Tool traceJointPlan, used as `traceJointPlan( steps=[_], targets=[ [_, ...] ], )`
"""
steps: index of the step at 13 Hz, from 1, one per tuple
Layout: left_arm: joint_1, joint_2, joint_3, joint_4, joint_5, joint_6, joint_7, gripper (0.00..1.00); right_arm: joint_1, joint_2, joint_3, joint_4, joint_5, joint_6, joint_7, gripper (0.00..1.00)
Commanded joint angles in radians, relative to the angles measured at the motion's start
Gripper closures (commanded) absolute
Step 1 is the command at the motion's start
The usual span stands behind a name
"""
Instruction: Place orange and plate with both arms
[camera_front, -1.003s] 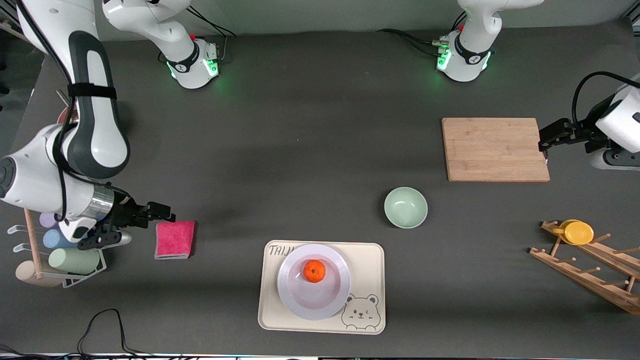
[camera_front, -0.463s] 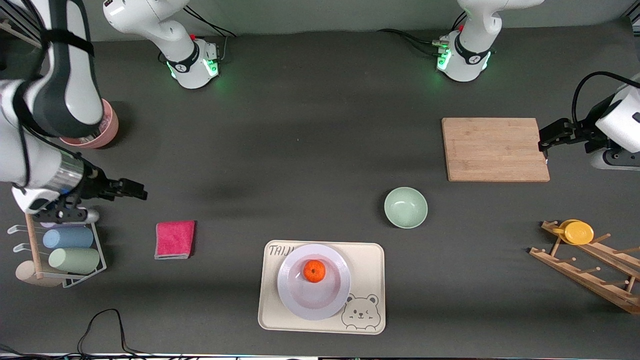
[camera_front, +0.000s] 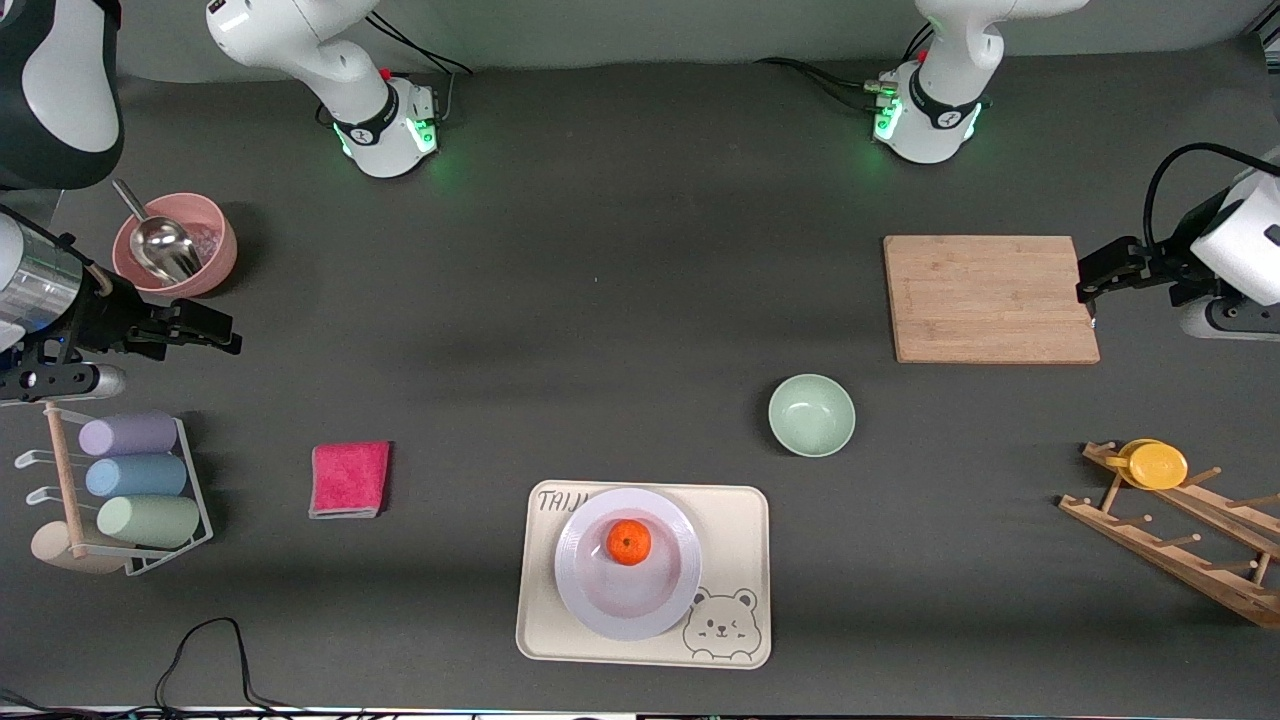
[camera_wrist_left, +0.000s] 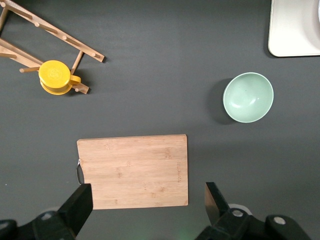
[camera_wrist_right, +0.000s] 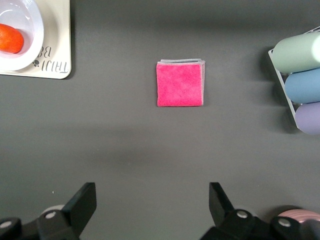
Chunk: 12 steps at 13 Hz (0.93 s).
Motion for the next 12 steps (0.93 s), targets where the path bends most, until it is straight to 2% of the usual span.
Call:
traceJointPlan(
  steps=[1,2,3,4,6,11,12],
  targets=[
    [-0.016,-0.004,0.013,0.009,-0.009,-0.014,-0.004,0.00,0.007,0.016,-0.006,0.036,-0.032,-0.024,-0.022,0.00],
    [-0.016,-0.004,0.013,0.009,-0.009,-0.014,-0.006,0.00,-0.008,0.015,0.000,0.043,-0.034,-0.026,-0.036,0.00],
    [-0.015,-0.004,0.013,0.009,-0.009,-0.015,-0.006,0.00,-0.065,0.012,0.037,0.050,-0.035,-0.027,-0.042,0.00],
    [-0.015,-0.004,0.013,0.009,-0.011,-0.015,-0.006,0.00,-0.137,0.004,0.127,0.055,-0.044,-0.032,-0.047,0.00],
    [-0.015,-0.005,0.013,0.009,-0.009,-0.017,-0.004,0.00,-0.256,-0.019,0.267,0.055,-0.095,-0.040,-0.056,0.00],
    [-0.015,-0.004,0.013,0.009,-0.009,-0.015,-0.004,0.00,-0.598,-0.068,0.632,0.038,-0.120,-0.095,-0.045,0.00],
    [-0.015,-0.004,0.013,0.009,-0.009,-0.015,-0.004,0.00,-0.634,-0.073,0.698,0.038,-0.120,-0.101,0.003,0.00]
  ],
)
